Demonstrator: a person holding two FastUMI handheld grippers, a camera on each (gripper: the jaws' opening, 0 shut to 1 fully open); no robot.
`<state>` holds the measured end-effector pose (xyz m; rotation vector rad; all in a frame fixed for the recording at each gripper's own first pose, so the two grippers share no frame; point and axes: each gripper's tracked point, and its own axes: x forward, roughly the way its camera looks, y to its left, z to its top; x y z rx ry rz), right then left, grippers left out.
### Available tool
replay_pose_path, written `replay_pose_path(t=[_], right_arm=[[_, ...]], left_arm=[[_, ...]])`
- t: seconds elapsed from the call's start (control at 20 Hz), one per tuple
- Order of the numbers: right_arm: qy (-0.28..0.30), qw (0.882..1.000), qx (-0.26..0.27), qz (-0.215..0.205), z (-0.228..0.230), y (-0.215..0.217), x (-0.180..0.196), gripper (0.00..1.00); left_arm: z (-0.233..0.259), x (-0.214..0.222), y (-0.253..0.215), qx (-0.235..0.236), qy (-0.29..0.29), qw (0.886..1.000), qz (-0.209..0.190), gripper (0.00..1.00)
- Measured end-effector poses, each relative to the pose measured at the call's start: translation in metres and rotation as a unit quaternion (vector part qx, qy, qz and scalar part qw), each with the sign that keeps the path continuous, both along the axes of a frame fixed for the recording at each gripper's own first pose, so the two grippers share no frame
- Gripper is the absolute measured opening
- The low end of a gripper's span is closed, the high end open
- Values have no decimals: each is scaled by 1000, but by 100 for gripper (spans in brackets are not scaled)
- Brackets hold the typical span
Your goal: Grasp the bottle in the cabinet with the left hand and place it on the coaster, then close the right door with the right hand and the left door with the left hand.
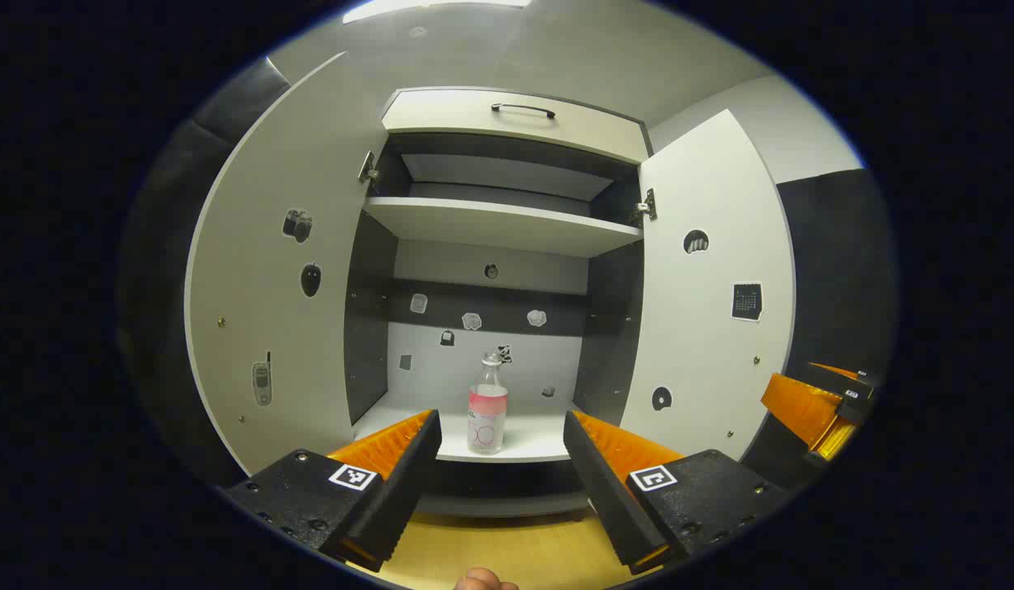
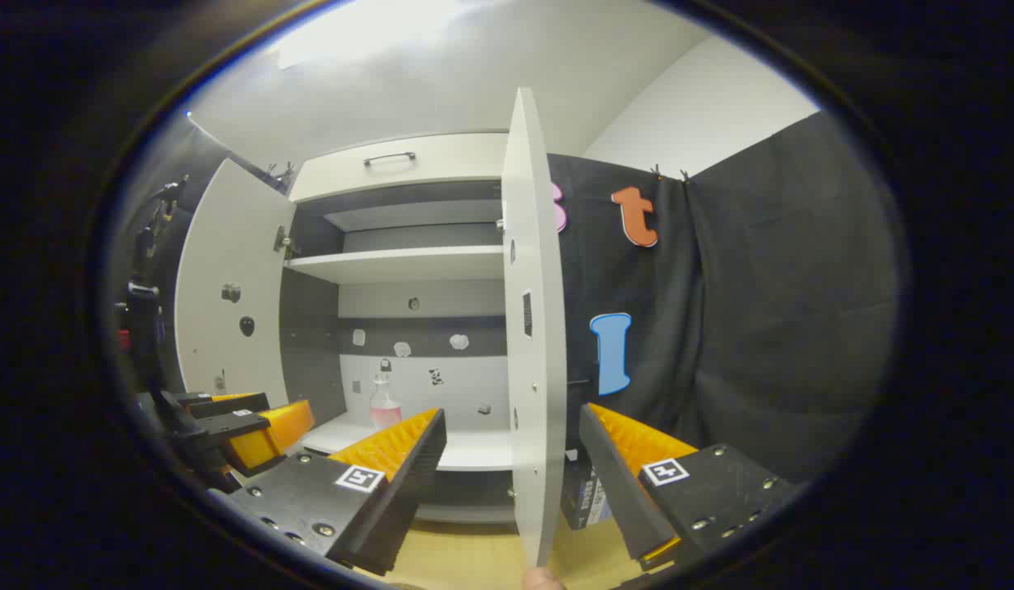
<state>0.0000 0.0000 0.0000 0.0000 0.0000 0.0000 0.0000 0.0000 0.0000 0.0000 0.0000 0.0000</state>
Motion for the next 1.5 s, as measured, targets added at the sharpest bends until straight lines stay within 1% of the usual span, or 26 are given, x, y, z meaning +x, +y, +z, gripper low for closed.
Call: replay_pose_path(t=[0.1, 0.15, 0.55, 0.6, 0.65, 0.7, 0.75, 0.8, 0.85, 0.95, 1.05, 1.25, 1.5], right_arm=[[2, 1000, -2, 0, -3, 2, 1, 94], [2, 1000, -3, -1, -4, 4, 1, 99], [4, 1000, -6, 0, -8, 6, 5, 99], [5, 1000, -6, 1, -9, 5, 4, 94], [5, 1000, -5, 1, -10, 5, 5, 94], [6, 1000, -5, 2, -10, 6, 5, 99], [6, 1000, -5, 3, -11, 6, 4, 99], [7, 1000, -4, 4, -11, 7, 4, 94], [7, 1000, -5, 4, -11, 9, 4, 99], [8, 1000, -7, 4, -12, 9, 2, 99], [8, 1000, -11, 4, -14, 9, 2, 99], [9, 1000, -18, -2, -15, 5, 1, 99], [9, 999, -28, -35, -15, -18, -2, 99]], left_arm=[[0, 0, 0, 1, 1, 1000, -2, 96], [0, 0, 1, 1, 0, 1000, -1, 96], [-3, 0, 5, -10, 5, 1000, 9, 96], [-3, 0, 5, -10, 5, 1000, 10, 96], [-4, 1, 6, -9, 4, 1000, 12, 96], [-4, 1, 6, -9, 5, 1000, 13, 96], [-7, 2, 7, -8, 8, 1000, 15, 96], [-10, 3, 8, -9, 12, 1000, 16, 96], [-13, 5, 9, -9, 16, 1000, 17, 96], [-21, 11, 15, -5, 27, 999, 21, 96], [-28, 25, 22, 3, 40, 999, 27, 96], [-35, 61, 30, 3, 58, 998, 27, 96], [-40, 115, 30, 12, 69, 997, 13, 97]])
